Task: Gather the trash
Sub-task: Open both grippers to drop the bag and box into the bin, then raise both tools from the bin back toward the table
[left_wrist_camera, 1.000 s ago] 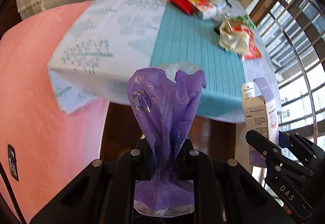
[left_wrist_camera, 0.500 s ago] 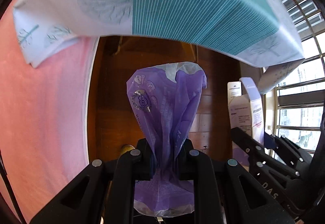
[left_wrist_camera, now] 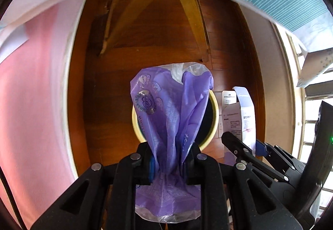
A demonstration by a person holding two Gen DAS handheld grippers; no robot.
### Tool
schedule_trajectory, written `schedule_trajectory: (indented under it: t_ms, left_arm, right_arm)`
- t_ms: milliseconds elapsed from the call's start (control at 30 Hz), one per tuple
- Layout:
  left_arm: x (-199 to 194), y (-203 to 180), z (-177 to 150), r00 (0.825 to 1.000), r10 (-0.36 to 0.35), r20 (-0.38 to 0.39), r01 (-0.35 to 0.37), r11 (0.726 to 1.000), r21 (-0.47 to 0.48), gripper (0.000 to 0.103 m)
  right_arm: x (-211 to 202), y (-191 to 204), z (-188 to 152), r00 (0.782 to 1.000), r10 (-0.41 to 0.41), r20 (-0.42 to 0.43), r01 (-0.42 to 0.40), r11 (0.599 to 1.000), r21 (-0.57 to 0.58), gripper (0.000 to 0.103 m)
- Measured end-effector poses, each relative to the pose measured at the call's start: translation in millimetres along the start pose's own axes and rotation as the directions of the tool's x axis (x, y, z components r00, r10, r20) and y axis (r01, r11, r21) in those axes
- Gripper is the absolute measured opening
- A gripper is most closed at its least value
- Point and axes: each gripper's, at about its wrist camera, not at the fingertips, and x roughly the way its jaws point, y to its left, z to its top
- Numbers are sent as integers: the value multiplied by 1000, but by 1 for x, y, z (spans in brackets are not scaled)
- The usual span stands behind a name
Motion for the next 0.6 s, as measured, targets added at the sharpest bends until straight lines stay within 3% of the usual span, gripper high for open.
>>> schedule_trajectory:
  t_ms: [100, 167, 200, 267, 333, 433, 600]
  left_arm:
    - [14, -7, 4, 1000, 7, 7, -7, 1000, 22, 34]
    - [21, -6, 6, 1000, 9, 16, -10, 1000, 26, 60]
    - [22, -5, 6, 1000, 4, 26, -5, 1000, 26, 64]
    - [25, -2, 8, 999, 7, 36, -8, 1000, 23, 72]
    - [31, -1, 12, 1000, 16, 27, -17, 1000, 23, 80]
    - [35, 1, 16, 999, 38, 28, -38, 999, 20, 102]
    - [28, 6, 18, 999, 30, 44, -30, 999, 15, 102]
  right_arm:
    - [20, -11, 5, 1000, 16, -7, -16, 999, 33, 37]
    - [24, -16, 11, 999, 38, -4, -37, 998, 55, 36]
    - [26, -19, 11, 999, 46, -2, -45, 997, 63, 37]
    - [31, -23, 12, 999, 47, 6, -48, 996, 72, 44]
    - [32, -25, 13, 999, 48, 16, -49, 996, 80, 58]
    - [32, -26, 12, 999, 47, 10, -48, 994, 97, 60]
    - [25, -31, 12, 999, 43, 10, -44, 993, 109, 60]
